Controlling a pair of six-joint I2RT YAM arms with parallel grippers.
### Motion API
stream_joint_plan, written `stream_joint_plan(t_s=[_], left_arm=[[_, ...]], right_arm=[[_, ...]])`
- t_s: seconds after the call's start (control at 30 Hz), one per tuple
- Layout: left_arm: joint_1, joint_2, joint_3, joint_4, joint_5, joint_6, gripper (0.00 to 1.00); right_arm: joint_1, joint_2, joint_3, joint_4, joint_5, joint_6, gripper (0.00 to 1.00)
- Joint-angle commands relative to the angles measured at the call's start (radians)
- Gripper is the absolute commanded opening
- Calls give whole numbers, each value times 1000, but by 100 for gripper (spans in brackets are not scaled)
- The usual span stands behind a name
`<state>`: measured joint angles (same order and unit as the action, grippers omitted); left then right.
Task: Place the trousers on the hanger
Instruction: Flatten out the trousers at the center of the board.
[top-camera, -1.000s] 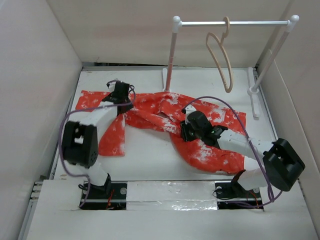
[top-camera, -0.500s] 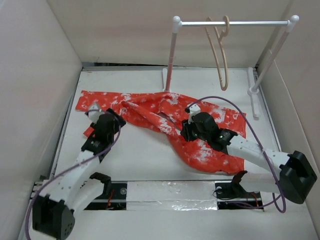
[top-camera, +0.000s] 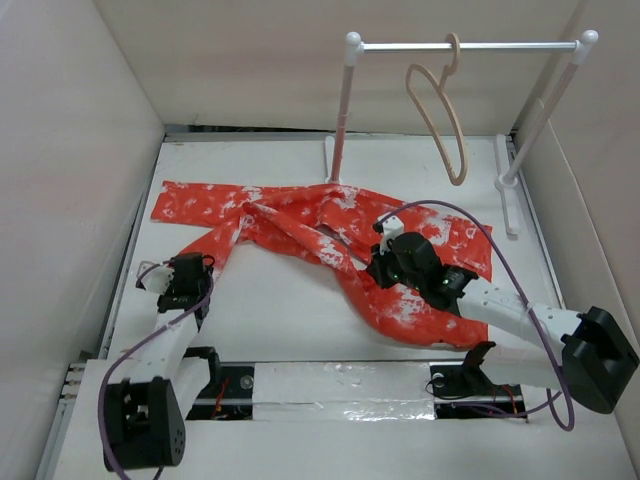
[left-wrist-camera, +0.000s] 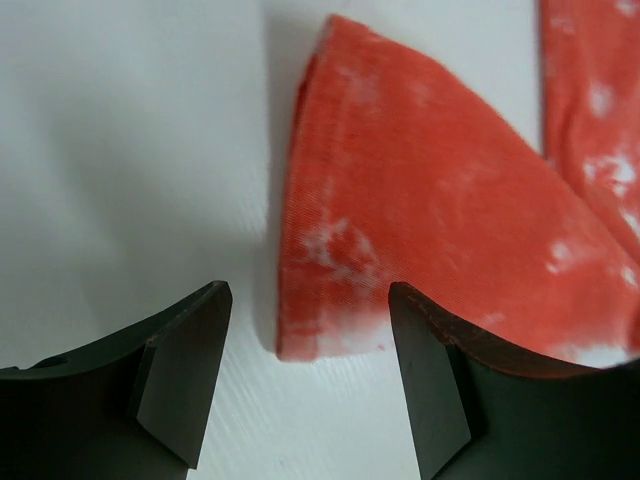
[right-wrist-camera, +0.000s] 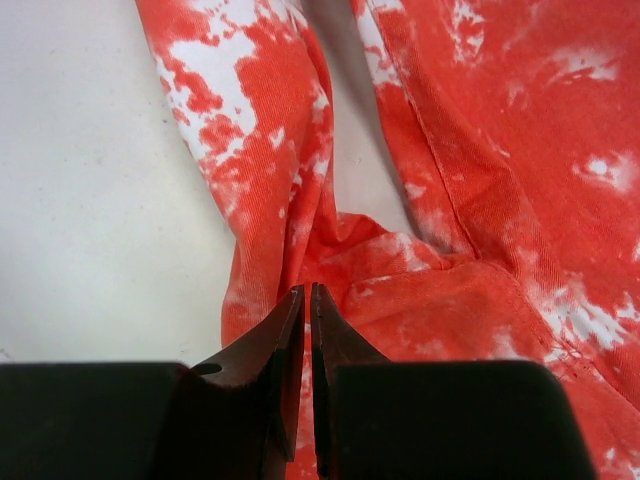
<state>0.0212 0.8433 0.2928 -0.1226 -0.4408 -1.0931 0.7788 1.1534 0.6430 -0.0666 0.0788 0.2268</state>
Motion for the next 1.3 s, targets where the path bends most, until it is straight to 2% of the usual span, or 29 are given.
stream_joint_plan(t_s=[0.0,0.03,0.13,0.2,0.27,0.3,0.33,0.37,0.43,0.57,0.7,0.8,0.97,1.13,1.27], left_arm=[[56,106,-29,116,96,4,61],[56,131,-29,153,102,9,59],[56,180,5,124,122,35,53],[56,172,-12,139,155,53,53],[56,169,-18,169,180,81,46],[56,175,-18,178,195,91,39],[56,181,-17,193,208,102,20],[56,189,-11,193,220,114,11],[56,198,31,158,237,133,0],[56,73,143,28,263,196,0],[56,-186,328,-116,260,257,0],[56,-231,465,-238,225,286,0],[56,-119,741,-296,175,306,0],[56,60,867,-262,123,289,0],[56,171,873,-244,51,268,0]], right_arm=[[4,-23,-6,85,-10,-9,12],[4,-24,-6,86,-8,-9,13],[-6,-24,-6,91,-10,-9,13],[-6,-21,-5,99,-14,-9,14],[-15,-15,0,99,-16,-7,15],[-15,-17,-2,100,-13,-7,15],[-15,-18,-3,102,-14,-7,15],[-15,-20,-5,102,-14,-6,15],[-15,-29,-9,103,-14,-3,15],[-15,-37,-17,108,-10,-3,15],[-15,-52,-20,105,-7,-3,15],[-15,-76,-26,105,-4,-1,15],[-15,-98,-26,93,12,0,15],[-24,-116,-37,87,61,11,16],[-42,-123,-39,77,64,14,16]])
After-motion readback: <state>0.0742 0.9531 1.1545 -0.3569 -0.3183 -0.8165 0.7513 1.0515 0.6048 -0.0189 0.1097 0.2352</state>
